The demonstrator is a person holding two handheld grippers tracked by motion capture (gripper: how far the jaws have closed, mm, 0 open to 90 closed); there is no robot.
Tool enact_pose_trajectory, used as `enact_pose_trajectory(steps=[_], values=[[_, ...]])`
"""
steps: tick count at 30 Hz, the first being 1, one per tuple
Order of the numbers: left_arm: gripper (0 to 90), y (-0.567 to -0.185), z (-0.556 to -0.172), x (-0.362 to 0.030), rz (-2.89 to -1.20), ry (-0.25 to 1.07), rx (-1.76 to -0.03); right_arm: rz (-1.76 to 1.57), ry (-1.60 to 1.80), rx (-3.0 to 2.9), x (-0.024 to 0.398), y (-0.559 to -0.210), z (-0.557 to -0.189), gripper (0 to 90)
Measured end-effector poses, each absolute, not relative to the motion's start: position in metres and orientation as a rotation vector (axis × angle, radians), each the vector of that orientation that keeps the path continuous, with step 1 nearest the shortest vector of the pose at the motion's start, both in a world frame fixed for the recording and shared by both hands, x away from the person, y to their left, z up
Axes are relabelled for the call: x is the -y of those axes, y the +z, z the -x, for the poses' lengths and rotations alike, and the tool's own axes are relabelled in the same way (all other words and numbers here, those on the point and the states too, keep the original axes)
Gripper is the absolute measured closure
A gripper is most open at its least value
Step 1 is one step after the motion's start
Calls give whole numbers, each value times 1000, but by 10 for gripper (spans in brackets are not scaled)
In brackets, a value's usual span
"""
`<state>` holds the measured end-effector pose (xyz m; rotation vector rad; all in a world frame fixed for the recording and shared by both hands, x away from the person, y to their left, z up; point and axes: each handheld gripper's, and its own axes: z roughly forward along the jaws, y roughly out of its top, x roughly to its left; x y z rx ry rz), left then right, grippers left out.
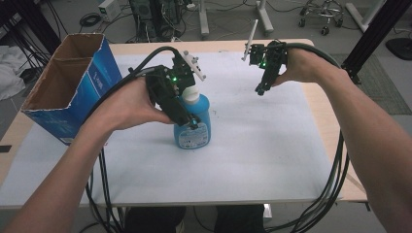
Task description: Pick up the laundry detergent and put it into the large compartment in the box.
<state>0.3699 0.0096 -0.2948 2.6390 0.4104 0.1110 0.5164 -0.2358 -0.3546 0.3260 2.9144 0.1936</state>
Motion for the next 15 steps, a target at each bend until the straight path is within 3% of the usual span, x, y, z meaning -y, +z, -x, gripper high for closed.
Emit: enact_pose_trajectory(steps=[15], values=[[345, -294, -369, -10, -2645, 123, -406, -318, 193, -2917, 235, -356, -517, 139]])
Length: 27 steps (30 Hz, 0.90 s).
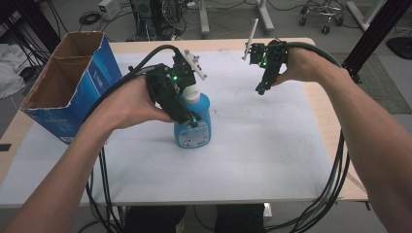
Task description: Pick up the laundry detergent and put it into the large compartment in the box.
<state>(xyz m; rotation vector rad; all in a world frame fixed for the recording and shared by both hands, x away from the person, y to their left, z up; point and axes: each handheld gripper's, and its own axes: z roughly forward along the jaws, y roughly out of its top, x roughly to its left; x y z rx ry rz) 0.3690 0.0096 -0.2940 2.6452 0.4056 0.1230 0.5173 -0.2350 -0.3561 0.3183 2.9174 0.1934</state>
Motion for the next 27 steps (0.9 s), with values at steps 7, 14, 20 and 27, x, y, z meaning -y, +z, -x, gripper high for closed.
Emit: enact_pose_trajectory(steps=[7, 14, 20, 27], values=[[367, -294, -369, -9, -2652, 134, -387, -305, 194, -2918, 233, -356, -516, 139], [371, -293, -369, -9, -2659, 137, -386, -304, 198, -2917, 233, -356, -516, 139], [376, -293, -369, -8, -2672, 136, -387, -309, 188, -2917, 233, -356, -515, 139], [378, -291, -371, -5, -2696, 129, -387, -305, 192, -2916, 233, -356, -516, 139]])
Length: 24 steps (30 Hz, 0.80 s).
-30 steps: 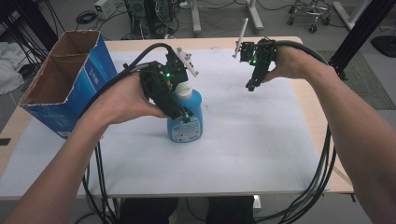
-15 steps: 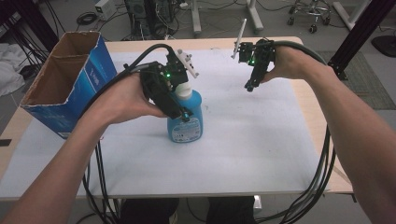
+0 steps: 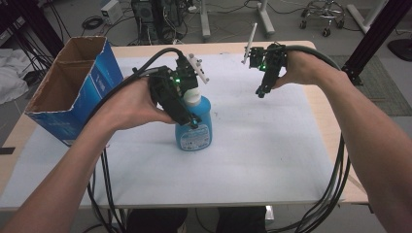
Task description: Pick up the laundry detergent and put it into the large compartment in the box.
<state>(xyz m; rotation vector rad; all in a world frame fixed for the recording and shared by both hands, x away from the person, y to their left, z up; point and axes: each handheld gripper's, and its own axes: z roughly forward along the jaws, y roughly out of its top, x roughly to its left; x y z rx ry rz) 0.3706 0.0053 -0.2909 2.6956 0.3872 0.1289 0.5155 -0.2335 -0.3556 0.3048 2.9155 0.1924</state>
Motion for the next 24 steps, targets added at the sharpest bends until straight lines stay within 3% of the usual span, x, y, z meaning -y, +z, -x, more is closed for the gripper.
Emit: enact_pose_trajectory(steps=[10, 24], values=[[378, -272, -374, -9, -2723, 134, -400, -310, 190, -2916, 233, -355, -514, 139], [378, -201, -386, -35, -2712, 180, -454, -313, 198, -2915, 234, -354, -515, 139]])
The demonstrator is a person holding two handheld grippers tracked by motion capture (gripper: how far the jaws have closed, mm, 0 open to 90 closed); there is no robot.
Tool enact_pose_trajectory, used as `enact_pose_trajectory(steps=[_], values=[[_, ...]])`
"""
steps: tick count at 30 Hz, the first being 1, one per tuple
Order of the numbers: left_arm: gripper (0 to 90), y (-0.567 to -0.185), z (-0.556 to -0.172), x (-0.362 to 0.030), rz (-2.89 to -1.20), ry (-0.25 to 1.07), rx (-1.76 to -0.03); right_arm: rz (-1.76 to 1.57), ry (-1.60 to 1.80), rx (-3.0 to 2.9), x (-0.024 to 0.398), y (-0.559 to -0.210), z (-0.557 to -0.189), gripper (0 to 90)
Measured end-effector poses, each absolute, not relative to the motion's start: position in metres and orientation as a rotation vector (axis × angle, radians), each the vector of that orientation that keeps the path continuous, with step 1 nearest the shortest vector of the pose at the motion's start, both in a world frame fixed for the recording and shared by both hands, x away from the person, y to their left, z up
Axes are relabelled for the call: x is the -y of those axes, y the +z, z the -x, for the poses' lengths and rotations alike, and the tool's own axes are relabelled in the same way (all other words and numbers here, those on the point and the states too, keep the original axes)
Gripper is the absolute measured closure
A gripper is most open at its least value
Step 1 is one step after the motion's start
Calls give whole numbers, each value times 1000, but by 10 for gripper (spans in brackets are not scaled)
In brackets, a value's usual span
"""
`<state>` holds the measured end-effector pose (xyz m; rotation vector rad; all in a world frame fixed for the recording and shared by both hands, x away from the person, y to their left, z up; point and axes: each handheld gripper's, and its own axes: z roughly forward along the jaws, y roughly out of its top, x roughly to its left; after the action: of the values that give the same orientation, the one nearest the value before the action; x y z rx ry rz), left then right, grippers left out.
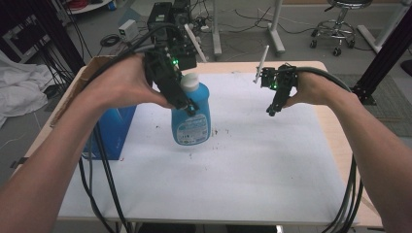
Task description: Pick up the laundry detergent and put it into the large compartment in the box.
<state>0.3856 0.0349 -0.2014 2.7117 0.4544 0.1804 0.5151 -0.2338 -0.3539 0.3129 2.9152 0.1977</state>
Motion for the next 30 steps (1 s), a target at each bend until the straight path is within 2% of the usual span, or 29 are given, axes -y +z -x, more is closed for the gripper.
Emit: enact_pose_trajectory(steps=[12, 30], values=[[378, -134, -395, -60, -2702, 231, -523, -318, 198, -2912, 235, -353, -515, 139], [378, -93, -401, -115, -2671, 263, -673, -321, 197, -2911, 235, -353, -515, 139]])
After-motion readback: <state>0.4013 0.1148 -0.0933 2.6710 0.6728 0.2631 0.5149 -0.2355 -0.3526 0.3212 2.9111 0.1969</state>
